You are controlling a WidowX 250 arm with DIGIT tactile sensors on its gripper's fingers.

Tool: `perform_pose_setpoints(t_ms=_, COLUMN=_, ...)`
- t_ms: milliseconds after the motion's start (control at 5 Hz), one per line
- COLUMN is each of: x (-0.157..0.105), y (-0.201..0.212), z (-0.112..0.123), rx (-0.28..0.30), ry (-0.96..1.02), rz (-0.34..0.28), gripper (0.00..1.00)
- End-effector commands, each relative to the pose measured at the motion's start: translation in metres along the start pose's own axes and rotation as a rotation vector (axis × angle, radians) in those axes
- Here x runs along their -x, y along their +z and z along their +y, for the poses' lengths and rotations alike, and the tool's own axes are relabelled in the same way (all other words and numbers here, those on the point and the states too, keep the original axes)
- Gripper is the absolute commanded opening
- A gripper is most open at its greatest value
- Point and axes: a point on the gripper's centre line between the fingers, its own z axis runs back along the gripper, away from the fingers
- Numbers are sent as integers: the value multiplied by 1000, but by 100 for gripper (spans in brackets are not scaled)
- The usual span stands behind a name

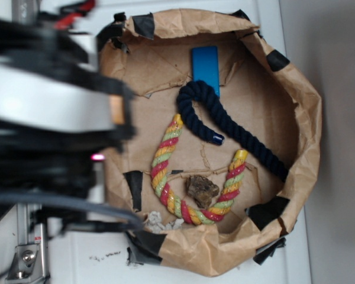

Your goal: Grab the blue block.

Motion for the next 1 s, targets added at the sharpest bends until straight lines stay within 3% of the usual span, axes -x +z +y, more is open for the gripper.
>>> perform_pose_setpoints(t_ms=0, x=-37, y=-75, z=10, rx=-4, ry=-467, rz=-35, gripper=100)
perform_pose_setpoints(t_ms=200, x=-39, y=-105, z=38, rx=-51, ry=-456, rz=-12, gripper=100)
perform_pose_setpoints(t_ms=800, x=-39, y=-105, z=38, rx=-51, ry=-456, rz=-12, gripper=100)
